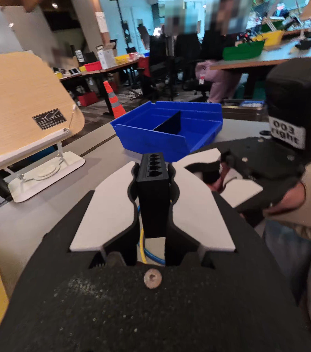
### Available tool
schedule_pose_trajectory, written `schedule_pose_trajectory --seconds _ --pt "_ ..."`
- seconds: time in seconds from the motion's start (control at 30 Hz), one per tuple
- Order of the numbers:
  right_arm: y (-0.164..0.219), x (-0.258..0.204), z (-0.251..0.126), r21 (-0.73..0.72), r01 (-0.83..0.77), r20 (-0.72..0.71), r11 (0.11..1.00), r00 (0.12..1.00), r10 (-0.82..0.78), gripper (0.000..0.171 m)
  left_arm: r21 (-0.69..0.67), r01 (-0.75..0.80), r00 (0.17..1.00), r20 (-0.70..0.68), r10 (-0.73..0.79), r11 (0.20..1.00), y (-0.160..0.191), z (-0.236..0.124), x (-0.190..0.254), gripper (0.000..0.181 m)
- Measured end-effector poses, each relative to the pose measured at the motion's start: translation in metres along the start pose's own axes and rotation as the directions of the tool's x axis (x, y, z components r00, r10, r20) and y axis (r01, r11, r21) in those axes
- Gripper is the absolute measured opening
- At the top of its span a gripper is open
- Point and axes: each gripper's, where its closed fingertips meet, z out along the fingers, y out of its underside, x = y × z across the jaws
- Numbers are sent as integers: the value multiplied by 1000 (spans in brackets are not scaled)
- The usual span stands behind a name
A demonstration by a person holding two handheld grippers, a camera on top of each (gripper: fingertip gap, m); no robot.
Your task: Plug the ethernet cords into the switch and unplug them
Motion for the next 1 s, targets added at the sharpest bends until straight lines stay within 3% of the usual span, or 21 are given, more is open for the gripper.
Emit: schedule_pose_trajectory --seconds 0.17,0.33,0.43,0.53,0.67,0.77,0.87,1.0 --pt "0 5 3 -3 -35 -71 999 997 34 83 43 117 991 61 -119 992 0 0 -6 29" --pt "9 -2 8 -36 -118 -12 992 993 118 81 32 130 990 54 -132 991 2 0 -10 29" --pt "11 -7 8 -37 -72 18 997 997 73 87 28 190 981 -38 -189 981 2 1 -1 29" --pt "3 -6 1 18 -38 52 999 998 37 79 30 208 963 -182 -199 978 -2 0 12 29" --pt "0 -21 -17 49 -51 265 997 963 36 65 36 251 864 -458 -207 967 -10 -15 33 29" --pt "-11 -37 -34 74 -152 436 986 894 105 50 19 227 787 -592 -172 974 -7 -29 37 29" --pt "-21 -36 -46 76 -240 514 968 841 168 47 -4 227 732 -659 -174 974 -2 -42 30 29" --pt "-15 -37 -44 39 -244 525 969 830 188 45 -63 214 668 -719 -193 975 9 -51 30 29"
